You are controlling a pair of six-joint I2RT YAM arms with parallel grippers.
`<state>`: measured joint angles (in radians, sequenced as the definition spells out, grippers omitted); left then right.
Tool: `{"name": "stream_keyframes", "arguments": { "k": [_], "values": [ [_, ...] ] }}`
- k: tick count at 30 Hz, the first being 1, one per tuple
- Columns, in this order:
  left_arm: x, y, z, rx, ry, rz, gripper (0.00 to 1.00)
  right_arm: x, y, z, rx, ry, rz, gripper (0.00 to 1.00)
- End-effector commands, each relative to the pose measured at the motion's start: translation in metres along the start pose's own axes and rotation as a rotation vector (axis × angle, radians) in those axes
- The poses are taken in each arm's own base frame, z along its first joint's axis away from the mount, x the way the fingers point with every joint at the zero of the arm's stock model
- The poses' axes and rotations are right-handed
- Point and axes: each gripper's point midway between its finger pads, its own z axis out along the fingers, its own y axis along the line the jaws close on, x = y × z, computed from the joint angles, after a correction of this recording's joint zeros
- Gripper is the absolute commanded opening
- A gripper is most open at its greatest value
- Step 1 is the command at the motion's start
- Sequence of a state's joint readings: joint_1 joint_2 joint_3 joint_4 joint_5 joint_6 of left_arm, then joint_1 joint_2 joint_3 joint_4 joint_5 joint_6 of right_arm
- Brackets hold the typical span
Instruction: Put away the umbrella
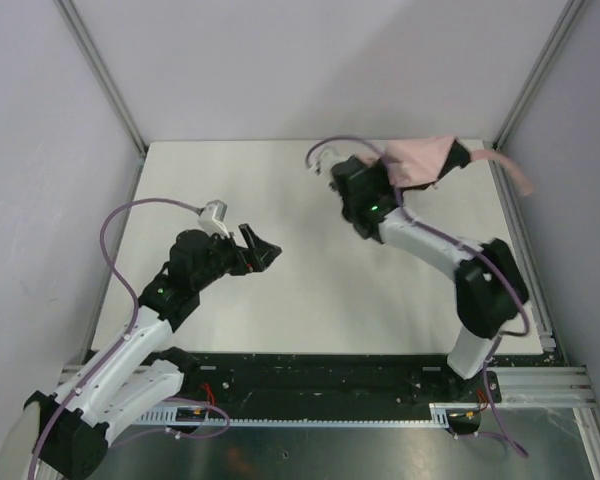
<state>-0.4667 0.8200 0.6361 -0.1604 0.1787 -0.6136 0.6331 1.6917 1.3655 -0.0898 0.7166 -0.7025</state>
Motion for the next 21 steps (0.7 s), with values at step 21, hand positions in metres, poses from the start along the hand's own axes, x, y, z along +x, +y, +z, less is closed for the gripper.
{"name": "stream_keyframes", "arguments": {
  "k": [21],
  "values": [
    [0.070,0.083,-0.001,-0.204,0.012,-0.621,0.99,0.079,0.366,-0.151,-1.136,0.186,-0.042,0.00]
  ]
}}
